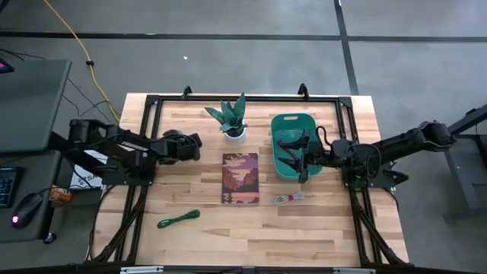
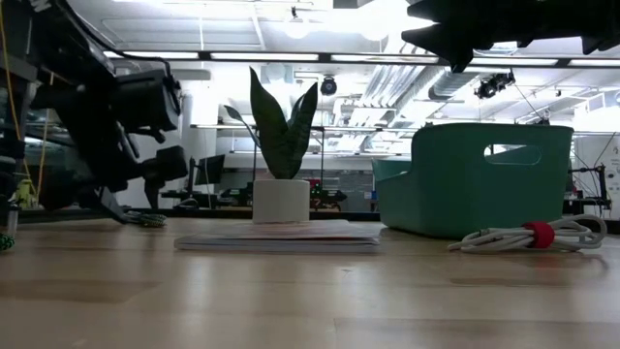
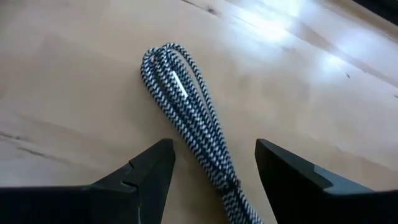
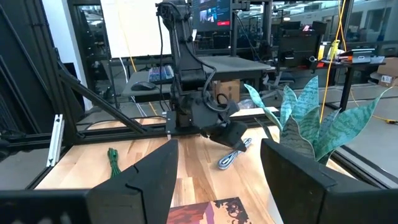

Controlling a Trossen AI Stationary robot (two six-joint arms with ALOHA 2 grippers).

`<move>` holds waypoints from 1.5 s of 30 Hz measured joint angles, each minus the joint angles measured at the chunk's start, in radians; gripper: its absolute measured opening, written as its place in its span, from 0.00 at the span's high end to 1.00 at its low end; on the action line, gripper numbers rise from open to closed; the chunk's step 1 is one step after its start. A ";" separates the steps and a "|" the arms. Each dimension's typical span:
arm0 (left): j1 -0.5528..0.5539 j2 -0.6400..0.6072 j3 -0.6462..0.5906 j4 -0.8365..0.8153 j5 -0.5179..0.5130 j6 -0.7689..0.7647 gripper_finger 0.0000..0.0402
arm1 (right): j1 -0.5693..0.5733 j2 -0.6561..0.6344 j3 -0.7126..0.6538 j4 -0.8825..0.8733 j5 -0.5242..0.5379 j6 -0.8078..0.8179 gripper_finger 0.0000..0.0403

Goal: Pick and place USB-C Cables
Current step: Put the white stripe charger cable into the green bin

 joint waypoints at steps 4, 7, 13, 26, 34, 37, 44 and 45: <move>0.014 0.015 0.018 -0.003 0.012 0.066 0.47 | 0.000 0.000 0.000 0.000 0.000 0.000 0.45; 0.017 0.017 0.033 -0.029 0.026 0.092 0.48 | 0.000 0.000 0.000 0.000 0.000 0.000 0.45; 0.017 0.017 0.042 -0.082 0.042 0.085 0.60 | 0.000 0.000 0.000 0.000 0.000 0.000 0.45; 0.014 0.018 0.040 -0.103 0.021 0.109 0.96 | 0.000 0.000 0.000 0.000 0.000 0.003 0.45; 0.012 -0.088 0.040 -0.113 0.011 0.255 0.99 | 0.000 0.000 0.000 0.000 0.000 0.002 0.45; 0.012 -0.208 0.040 -0.114 -0.014 0.367 1.00 | 0.000 0.000 0.000 0.000 0.000 0.001 0.45; 0.010 -0.523 0.109 -0.113 -0.041 0.762 1.00 | 0.000 0.000 0.000 0.000 0.000 0.003 0.45; 0.005 -0.557 0.128 -0.111 -0.041 0.830 1.00 | 0.000 0.000 0.000 0.000 0.000 0.003 0.45</move>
